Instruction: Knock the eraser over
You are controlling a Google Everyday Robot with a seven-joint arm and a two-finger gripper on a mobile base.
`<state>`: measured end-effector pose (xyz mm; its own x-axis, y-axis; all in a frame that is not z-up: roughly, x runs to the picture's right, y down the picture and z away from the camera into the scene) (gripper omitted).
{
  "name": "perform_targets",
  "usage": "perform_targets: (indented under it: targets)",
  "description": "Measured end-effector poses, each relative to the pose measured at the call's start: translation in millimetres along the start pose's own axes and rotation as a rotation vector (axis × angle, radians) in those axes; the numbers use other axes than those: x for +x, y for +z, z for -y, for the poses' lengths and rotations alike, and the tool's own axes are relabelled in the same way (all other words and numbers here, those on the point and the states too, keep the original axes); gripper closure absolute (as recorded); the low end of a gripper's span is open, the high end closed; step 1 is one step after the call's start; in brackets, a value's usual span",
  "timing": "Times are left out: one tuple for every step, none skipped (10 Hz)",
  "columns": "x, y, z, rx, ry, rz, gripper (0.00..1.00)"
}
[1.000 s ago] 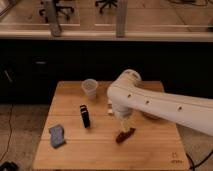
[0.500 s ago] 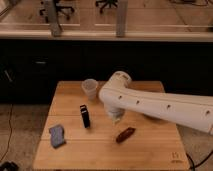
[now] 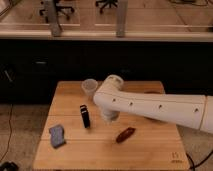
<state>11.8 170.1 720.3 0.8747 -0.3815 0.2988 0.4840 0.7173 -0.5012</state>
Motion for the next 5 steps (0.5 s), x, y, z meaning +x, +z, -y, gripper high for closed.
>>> perform_targets:
  targets:
    - [-2.5, 4.0, -0.9, -0.004, -0.009, 0.006, 1.00]
    - [-4.3, 9.1, -1.9, -0.007, -0.018, 0.011, 1.00]
    - [-7.1, 11.7, -1.2, -0.009, -0.024, 0.016, 1.00]
    - [-10.2, 16.0, 1.8, -0.010, -0.035, 0.018, 1.00]
    - [-17.6, 21.1, 5.2, -0.012, -0.043, 0.022, 1.00]
